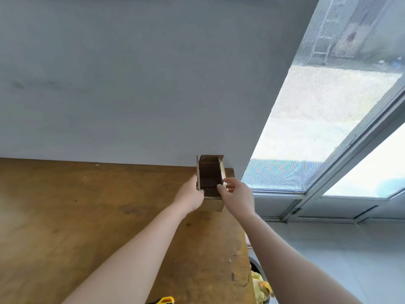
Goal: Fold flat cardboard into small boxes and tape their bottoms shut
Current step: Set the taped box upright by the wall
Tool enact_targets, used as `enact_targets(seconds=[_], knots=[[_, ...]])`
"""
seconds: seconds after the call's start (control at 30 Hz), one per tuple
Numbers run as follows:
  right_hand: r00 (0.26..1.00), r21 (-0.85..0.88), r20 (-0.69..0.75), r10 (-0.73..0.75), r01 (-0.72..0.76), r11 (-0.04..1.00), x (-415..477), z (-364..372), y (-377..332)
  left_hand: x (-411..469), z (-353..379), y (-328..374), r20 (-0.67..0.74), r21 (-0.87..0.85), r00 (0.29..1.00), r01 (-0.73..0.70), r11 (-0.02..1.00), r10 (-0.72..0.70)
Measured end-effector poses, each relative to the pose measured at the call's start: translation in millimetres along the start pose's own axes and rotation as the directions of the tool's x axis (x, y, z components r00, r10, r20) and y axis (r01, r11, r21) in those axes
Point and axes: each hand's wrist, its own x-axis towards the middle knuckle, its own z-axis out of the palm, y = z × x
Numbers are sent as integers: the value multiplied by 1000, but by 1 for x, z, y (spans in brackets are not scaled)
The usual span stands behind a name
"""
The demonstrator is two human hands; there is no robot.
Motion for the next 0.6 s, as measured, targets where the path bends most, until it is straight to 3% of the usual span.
enact_targets(seconds=[0.6], knots=[[999,-148,27,-32,35,988,73,10,21,75,24,10,77,124,995,49,991,-59]])
